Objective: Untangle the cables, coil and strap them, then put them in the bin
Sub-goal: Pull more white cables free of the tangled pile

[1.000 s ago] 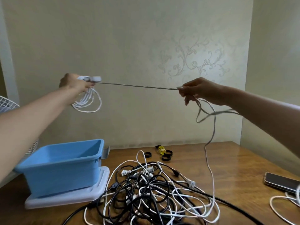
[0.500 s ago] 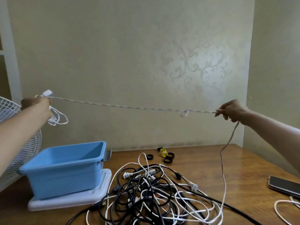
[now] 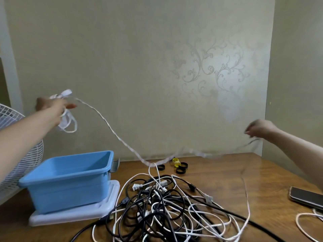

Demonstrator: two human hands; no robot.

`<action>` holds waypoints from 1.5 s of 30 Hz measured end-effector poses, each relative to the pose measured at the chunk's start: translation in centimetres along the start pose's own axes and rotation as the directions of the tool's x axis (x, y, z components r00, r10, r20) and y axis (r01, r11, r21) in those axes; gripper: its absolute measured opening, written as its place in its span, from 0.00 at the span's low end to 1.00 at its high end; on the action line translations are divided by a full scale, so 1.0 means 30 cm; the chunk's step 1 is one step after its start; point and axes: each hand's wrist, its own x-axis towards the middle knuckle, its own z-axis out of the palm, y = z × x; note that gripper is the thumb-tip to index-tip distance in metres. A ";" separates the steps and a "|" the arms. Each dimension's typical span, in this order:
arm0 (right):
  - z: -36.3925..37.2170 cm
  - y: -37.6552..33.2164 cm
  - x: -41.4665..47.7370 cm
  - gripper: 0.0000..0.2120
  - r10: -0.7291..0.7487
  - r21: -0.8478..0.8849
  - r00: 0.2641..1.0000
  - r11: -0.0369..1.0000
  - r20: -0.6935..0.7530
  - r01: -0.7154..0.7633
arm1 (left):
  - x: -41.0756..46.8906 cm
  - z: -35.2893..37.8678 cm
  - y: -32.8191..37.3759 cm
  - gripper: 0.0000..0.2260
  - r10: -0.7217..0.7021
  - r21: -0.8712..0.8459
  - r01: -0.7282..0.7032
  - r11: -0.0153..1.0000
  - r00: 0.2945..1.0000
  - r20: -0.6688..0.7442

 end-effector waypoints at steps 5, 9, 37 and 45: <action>0.130 -0.351 -0.211 0.12 -0.507 0.304 0.845 0.843 0.172 0.444 | -0.287 0.228 0.194 0.10 0.294 0.132 -0.329 0.935 0.927 0.231; 0.166 -0.624 -0.420 0.18 -0.719 0.523 0.606 0.681 0.341 0.512 | -0.427 0.349 0.256 0.21 0.434 0.311 -0.614 0.726 0.759 0.486; -0.017 -0.698 -0.355 0.01 -0.672 0.691 0.713 0.612 0.198 0.385 | -0.427 0.409 0.387 0.07 0.501 0.024 -0.599 0.800 0.690 0.522; -0.007 -0.666 -0.341 0.13 -0.699 0.709 0.650 0.619 0.299 0.339 | -0.449 0.408 0.366 0.05 0.477 0.115 -0.620 0.777 0.697 0.535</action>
